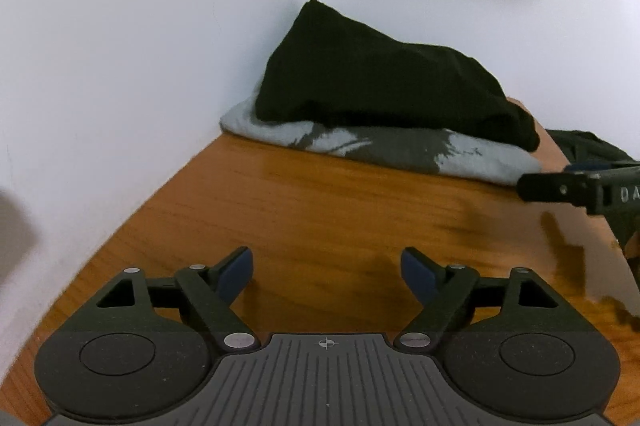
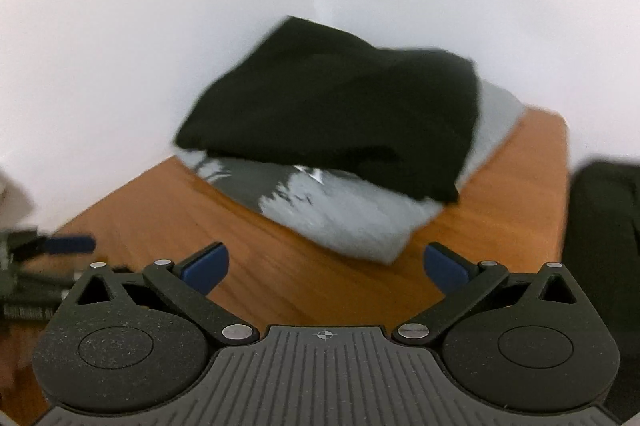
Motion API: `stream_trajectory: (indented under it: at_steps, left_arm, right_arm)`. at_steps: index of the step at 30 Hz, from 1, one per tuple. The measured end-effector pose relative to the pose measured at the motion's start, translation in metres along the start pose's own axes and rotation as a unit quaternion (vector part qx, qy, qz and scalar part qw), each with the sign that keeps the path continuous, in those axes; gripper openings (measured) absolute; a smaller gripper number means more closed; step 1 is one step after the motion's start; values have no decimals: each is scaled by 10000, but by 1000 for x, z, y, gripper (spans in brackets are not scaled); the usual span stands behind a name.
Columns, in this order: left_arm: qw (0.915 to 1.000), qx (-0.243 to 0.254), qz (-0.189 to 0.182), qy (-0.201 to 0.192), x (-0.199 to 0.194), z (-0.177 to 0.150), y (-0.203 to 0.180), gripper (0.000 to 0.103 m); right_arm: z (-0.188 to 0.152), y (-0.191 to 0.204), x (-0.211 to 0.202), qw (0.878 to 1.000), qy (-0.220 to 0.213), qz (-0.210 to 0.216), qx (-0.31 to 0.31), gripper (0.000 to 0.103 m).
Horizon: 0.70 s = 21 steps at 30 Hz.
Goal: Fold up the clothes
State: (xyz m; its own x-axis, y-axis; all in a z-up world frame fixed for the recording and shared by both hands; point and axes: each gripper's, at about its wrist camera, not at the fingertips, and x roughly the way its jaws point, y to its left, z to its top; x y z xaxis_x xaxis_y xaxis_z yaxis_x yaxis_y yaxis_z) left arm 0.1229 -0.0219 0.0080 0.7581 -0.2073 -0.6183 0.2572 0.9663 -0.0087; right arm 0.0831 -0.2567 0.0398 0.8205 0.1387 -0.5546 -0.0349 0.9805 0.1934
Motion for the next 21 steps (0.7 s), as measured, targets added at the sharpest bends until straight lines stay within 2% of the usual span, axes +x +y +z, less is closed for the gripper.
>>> stream_trajectory:
  at_steps: [5,9,13,21]
  left_arm:
    - [9999,137,91,34,1,-2,-6,90]
    - [9999,65,113,114,4,-2,-5,103]
    - [9997,74,134,206,7,-1,-6,103]
    - [9997,69,132,213,7,-1,-7,103]
  right_arm:
    - [-17,13,-1,9971,80,-731,200,103]
    - [-27,22,-2,9931,204,-1114,313,103]
    - [-36,30,-7,9893,124,-1377,459,103]
    - [-40,40,-7,9834,240,-1777,288,103]
